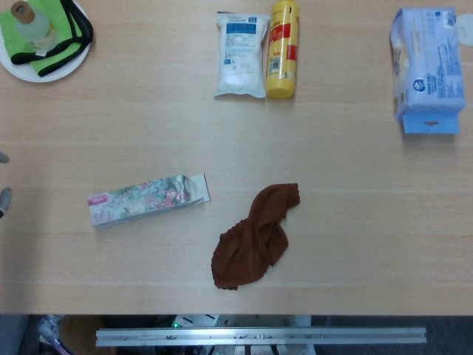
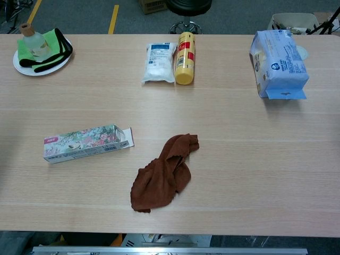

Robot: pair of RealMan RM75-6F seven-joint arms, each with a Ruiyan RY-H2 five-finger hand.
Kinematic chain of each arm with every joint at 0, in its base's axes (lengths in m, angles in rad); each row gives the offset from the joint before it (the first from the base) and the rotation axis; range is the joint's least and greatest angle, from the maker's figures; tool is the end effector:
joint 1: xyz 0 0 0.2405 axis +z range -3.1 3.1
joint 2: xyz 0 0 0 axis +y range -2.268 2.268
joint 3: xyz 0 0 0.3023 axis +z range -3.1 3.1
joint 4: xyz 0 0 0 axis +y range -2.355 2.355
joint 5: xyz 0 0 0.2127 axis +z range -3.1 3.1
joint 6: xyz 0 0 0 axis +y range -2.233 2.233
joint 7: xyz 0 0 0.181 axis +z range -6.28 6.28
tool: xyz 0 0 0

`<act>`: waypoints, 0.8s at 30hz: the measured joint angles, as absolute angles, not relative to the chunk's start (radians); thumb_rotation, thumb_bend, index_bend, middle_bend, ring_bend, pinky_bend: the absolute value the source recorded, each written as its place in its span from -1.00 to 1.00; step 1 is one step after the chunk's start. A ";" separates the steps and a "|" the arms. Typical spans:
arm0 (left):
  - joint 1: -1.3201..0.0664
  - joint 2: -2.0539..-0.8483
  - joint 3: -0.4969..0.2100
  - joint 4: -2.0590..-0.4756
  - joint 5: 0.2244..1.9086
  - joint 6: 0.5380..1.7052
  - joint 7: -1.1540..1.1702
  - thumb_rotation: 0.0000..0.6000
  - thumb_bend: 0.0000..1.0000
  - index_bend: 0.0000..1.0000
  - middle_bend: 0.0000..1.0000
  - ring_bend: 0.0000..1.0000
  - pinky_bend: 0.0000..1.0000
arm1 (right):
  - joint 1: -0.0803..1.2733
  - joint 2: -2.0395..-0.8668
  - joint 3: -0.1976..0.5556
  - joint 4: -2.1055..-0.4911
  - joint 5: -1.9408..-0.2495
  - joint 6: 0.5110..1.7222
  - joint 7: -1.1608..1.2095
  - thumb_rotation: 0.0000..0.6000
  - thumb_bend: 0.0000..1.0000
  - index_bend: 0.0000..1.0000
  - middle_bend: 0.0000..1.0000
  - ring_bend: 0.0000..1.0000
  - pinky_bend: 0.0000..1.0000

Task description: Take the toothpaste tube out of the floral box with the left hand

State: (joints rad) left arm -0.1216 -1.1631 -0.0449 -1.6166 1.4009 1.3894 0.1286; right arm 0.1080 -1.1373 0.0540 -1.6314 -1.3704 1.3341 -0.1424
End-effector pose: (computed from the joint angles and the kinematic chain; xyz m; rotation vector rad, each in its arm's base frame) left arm -0.3638 0.2322 0.1490 -1.4131 -0.9407 -0.7658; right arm -0.3735 -0.2276 0.1514 1.4146 -0.9797 0.6987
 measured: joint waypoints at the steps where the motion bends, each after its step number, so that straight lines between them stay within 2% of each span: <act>1: -0.121 -1.165 -0.044 -1.616 1.402 1.392 0.126 1.00 -0.38 -0.30 -0.13 -0.27 0.02 | 0.110 -1.139 0.054 -1.629 -1.372 1.333 -0.141 1.00 -0.45 -0.27 -0.37 -0.59 -0.37; 17: -0.115 -1.172 -0.041 -1.617 1.394 1.395 0.139 1.00 -0.38 -0.30 -0.14 -0.27 0.02 | 0.126 -1.153 0.059 -1.600 -1.374 1.316 -0.104 1.00 -0.45 -0.27 -0.37 -0.59 -0.37; 24: -0.115 -1.203 -0.039 -1.599 1.417 1.412 0.136 1.00 -0.38 -0.21 -0.37 -0.29 0.03 | 0.127 -1.158 0.065 -1.589 -1.389 1.336 -0.091 1.00 -0.45 -0.27 -0.37 -0.59 -0.37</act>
State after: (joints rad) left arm -0.1153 -1.2028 -0.0395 -1.5994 1.4175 1.4123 0.1362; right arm 0.1267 -1.1580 0.0652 -1.5887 -1.3887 1.3357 -0.0907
